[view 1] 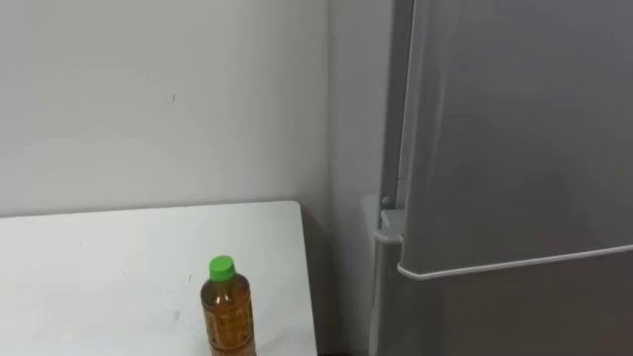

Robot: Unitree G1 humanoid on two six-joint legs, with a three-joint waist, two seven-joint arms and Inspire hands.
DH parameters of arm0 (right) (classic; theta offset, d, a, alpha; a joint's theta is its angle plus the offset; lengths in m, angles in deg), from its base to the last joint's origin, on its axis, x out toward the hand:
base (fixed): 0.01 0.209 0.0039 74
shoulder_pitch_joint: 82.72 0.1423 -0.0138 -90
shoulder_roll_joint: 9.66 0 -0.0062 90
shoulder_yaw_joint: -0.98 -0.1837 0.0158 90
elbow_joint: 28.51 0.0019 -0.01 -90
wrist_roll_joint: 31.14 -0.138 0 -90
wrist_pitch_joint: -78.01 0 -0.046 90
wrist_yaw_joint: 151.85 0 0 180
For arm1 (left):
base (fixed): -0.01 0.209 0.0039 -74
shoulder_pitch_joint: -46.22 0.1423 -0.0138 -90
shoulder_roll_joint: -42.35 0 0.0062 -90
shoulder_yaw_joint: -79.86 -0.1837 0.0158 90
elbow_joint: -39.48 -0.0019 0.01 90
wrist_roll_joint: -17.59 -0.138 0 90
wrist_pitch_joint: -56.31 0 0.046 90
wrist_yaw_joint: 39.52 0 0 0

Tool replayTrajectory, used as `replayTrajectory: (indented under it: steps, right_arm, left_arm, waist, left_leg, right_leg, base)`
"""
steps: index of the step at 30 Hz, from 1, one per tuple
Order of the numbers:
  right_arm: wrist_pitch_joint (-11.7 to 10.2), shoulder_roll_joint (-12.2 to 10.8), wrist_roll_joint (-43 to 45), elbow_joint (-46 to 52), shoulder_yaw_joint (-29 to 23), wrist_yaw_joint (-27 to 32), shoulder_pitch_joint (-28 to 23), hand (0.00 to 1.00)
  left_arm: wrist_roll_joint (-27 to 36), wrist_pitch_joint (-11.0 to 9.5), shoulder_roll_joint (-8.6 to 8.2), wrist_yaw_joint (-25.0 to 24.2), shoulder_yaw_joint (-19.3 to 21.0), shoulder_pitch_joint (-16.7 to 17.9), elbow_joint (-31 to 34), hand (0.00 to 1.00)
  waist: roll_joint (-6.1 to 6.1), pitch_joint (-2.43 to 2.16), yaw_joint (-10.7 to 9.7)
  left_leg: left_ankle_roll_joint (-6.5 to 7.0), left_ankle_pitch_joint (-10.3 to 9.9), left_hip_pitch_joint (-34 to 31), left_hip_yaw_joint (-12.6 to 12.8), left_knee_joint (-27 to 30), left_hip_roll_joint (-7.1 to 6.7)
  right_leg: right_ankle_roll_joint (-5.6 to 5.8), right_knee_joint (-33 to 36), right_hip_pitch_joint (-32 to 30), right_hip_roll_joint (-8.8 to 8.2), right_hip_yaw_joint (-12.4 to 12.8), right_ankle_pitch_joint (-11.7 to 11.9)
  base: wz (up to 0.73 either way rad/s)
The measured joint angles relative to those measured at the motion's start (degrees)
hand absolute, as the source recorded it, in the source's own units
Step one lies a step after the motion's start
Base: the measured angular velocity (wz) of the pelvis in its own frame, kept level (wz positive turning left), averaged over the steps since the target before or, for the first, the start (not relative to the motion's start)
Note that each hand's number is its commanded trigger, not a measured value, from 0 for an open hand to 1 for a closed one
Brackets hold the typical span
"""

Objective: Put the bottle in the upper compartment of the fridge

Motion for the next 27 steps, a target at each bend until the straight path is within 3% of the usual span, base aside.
replayTrajectory:
  steps: [22,27]
  right_arm:
    - [-0.63,0.05,-0.11,-0.20,-0.12,-0.60,-0.52,0.00]
    - [-0.48,0.08,0.00,-0.40,-1.03,-0.62,-0.48,0.00]
  left_arm:
    - [-1.77,-0.18,0.03,1.14,0.12,0.98,-0.08,0.00]
    - [-1.74,0.20,0.03,1.16,2.54,1.20,-0.03,0.00]
  waist:
    - [0.22,0.00,0.05]
    - [0.71,-0.02,0.10]
  left_leg:
    - [0.00,0.00,0.13,-0.09,-0.04,-0.05]
    - [0.00,0.00,0.15,-0.10,-0.04,-0.03]
  right_leg:
    - [0.03,0.04,0.29,-0.01,-0.21,0.00]
    - [0.02,0.07,0.27,0.00,-0.17,0.00]
  base:
    - [0.01]
    - [0.00]
